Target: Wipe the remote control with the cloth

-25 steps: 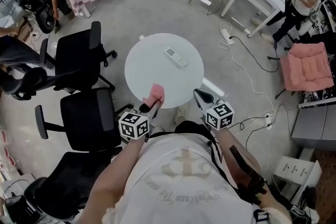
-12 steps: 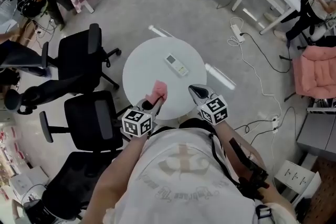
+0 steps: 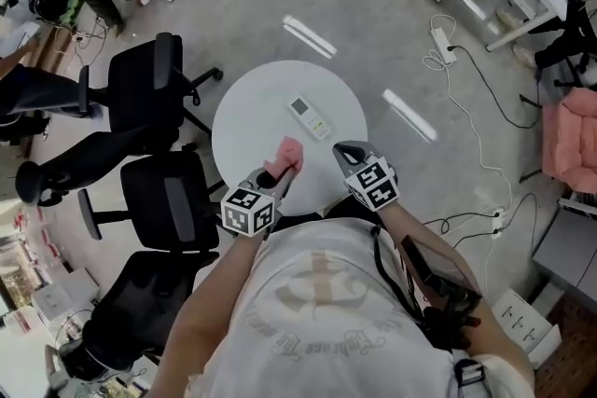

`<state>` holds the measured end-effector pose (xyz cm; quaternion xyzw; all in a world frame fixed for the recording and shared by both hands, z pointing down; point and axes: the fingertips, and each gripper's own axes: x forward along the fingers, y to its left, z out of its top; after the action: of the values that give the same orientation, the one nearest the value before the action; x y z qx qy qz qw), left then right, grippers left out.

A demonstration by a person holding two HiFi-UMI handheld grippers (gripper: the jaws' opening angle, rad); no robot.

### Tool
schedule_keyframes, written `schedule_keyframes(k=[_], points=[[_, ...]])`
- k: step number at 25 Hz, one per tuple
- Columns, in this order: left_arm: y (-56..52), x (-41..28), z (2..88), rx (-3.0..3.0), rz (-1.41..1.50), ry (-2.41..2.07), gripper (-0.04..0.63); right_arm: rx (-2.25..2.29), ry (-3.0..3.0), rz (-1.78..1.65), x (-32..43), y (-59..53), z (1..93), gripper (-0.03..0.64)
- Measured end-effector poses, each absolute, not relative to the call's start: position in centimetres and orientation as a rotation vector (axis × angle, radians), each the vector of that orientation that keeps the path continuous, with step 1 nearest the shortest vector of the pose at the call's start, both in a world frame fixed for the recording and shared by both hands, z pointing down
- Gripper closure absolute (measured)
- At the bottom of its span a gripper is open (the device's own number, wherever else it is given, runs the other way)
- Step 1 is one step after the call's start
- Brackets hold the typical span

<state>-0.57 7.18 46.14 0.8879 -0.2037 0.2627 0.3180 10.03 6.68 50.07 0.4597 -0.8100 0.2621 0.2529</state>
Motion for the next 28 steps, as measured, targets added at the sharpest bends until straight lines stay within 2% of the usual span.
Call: schedule_keyframes(k=[18, 22, 28], points=[[2.5, 2.6, 50.4, 2.294, 0.86, -0.364, 0.557, 1.243, -2.06, 0.786, 10.2, 3.3, 55.1, 0.593], [1.2, 3.0, 51.1, 2.283, 0.879, -0.338, 0.557, 1.259, -2.013, 0.812, 9.6, 3.5, 56.4, 0.55], [0.3, 3.6, 52.3, 2.275, 0.922, -0.275, 0.557, 1.29, -1.927, 0.851, 9.1, 3.8, 58.5, 0.411]])
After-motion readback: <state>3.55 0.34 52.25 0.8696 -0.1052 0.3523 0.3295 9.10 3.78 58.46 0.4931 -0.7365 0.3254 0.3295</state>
